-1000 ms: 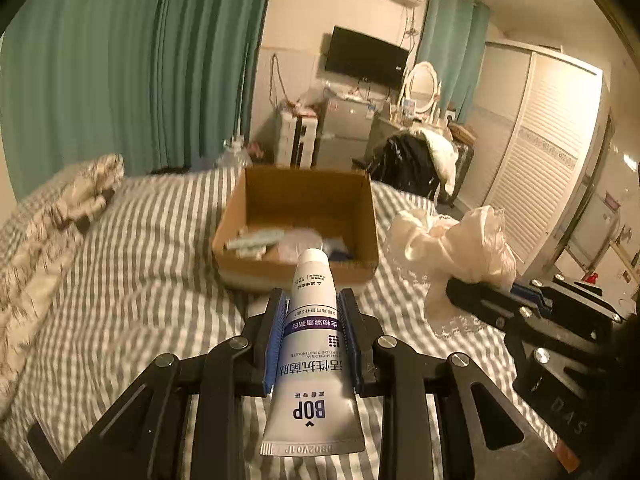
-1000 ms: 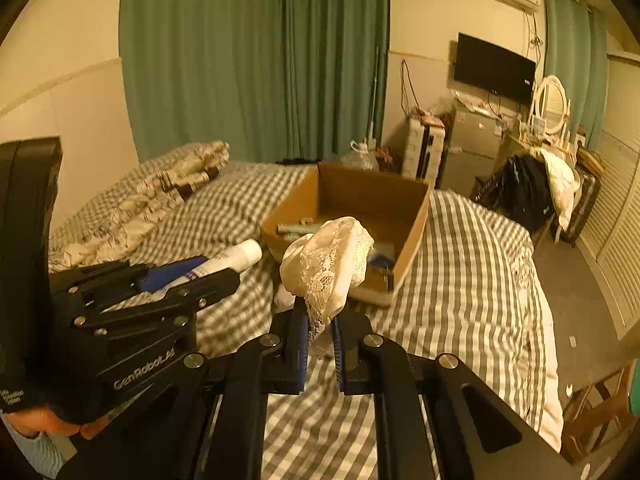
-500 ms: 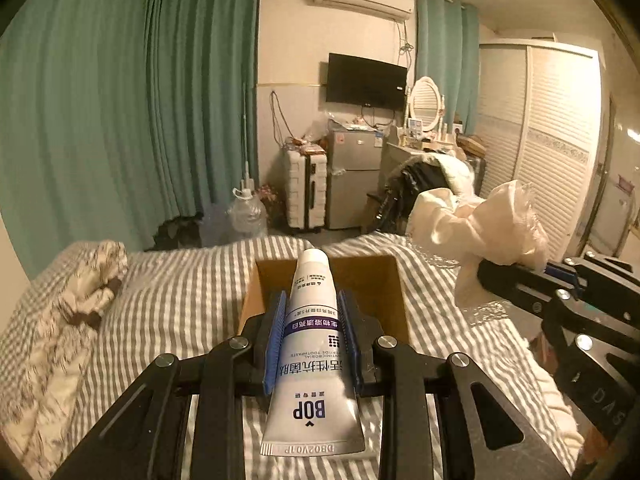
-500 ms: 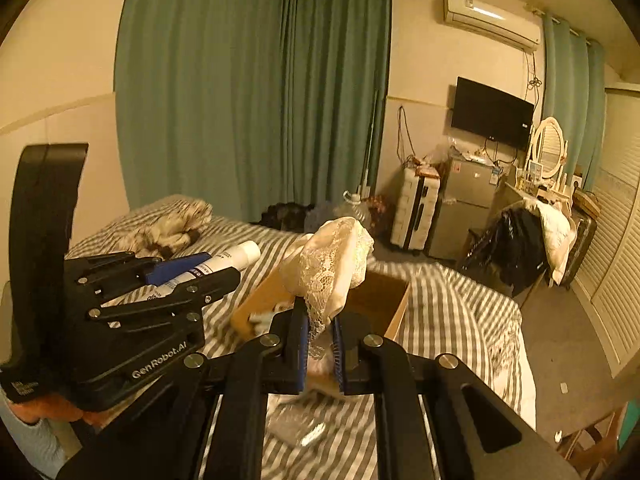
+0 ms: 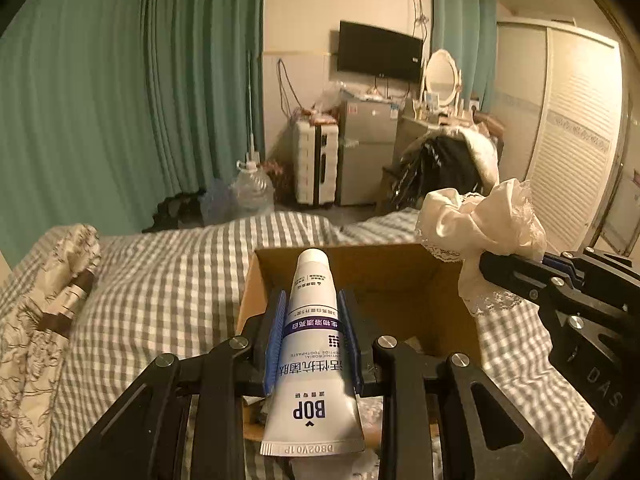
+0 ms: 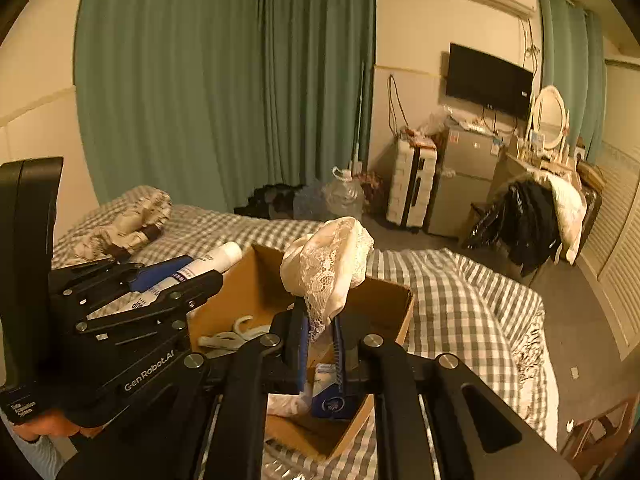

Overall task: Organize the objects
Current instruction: 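Carry tube and lace cloth over the box and open both tools, then lower the right tool onto the foil blister pack and grasp it, then grasp the white mesh sock with left tool while right tool lifts blister pack, then carry sock and blister pack into the box and open both tools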

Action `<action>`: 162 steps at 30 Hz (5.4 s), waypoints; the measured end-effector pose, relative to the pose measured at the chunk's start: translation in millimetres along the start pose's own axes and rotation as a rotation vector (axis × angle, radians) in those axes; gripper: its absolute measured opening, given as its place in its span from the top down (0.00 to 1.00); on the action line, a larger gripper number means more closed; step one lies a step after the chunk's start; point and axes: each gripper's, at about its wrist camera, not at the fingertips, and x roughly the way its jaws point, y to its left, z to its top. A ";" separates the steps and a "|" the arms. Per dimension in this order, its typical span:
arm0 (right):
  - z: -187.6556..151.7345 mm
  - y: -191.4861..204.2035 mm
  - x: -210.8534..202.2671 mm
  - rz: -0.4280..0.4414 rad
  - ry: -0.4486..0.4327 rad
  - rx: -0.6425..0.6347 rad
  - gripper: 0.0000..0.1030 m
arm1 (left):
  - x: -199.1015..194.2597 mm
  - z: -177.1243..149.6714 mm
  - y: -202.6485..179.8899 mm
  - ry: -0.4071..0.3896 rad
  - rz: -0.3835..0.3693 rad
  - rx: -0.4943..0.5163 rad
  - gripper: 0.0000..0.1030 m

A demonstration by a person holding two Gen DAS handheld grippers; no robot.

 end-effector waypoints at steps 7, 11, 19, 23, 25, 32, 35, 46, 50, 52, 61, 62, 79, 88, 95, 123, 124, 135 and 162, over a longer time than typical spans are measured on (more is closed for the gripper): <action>-24.1 -11.0 57.6 0.000 0.076 0.014 0.90 | 42.1 -18.7 2.6 0.046 -0.033 0.007 0.74; -30.8 -20.1 69.1 -0.008 0.087 0.043 0.74 | 51.2 -24.0 2.7 0.058 -0.038 -0.002 0.72; -18.8 -25.4 27.3 -0.051 0.017 0.073 0.47 | 13.5 -11.3 -0.8 -0.009 0.004 -0.003 0.23; -7.6 -18.6 -17.3 -0.073 -0.031 0.070 0.40 | -26.1 -4.0 1.1 -0.050 0.030 -0.009 0.08; -3.4 -13.7 -39.0 -0.084 -0.056 0.067 0.33 | -47.9 -1.6 1.3 -0.074 0.037 -0.010 0.07; 5.6 14.8 -135.0 -0.123 -0.149 0.011 0.18 | -132.3 1.4 4.4 -0.152 0.058 0.001 0.00; 4.6 26.0 -161.3 -0.122 -0.166 0.001 0.16 | -161.2 -4.8 7.4 -0.168 0.077 0.009 0.00; -40.6 54.4 -177.5 -0.102 -0.137 -0.019 0.15 | -177.7 -59.6 26.1 -0.164 0.087 -0.066 0.00; -65.9 51.9 -142.9 -0.121 -0.085 0.005 0.15 | -150.4 -88.5 27.6 -0.125 0.094 -0.088 0.00; -76.7 49.9 -124.5 -0.136 -0.057 0.016 0.15 | -132.7 -107.2 28.2 -0.098 0.105 -0.099 0.00; -141.8 44.2 -21.7 -0.103 0.179 0.061 0.15 | -75.6 -162.3 35.1 0.081 0.139 -0.100 0.00; -149.2 44.7 -10.5 -0.083 0.222 0.064 0.15 | -74.1 -163.4 35.3 0.088 0.139 -0.101 0.00; -197.4 61.2 78.7 -0.060 0.588 0.057 0.24 | -67.4 -174.5 45.2 0.132 0.129 -0.142 0.00; -183.5 53.5 43.8 -0.021 0.394 0.120 0.73 | -62.7 -177.9 53.9 0.155 0.117 -0.183 0.00; -180.8 62.8 50.0 0.042 0.399 0.151 0.75 | -59.9 -178.3 51.9 0.165 0.128 -0.173 0.00; -144.7 1.2 -50.4 -0.072 0.083 0.163 0.93 | 34.5 -158.8 -23.6 0.291 0.056 -0.001 0.02; -145.7 -0.6 -48.1 -0.066 0.090 0.168 0.93 | 42.0 -159.2 -25.5 0.301 0.044 -0.004 0.03; -158.0 -4.2 -44.5 -0.032 0.126 0.195 0.93 | 47.6 -163.3 -22.4 0.380 0.054 -0.021 0.55; -76.2 33.4 -169.4 -0.018 -0.140 0.063 0.93 | -141.3 -75.6 -9.7 -0.016 0.027 -0.050 0.60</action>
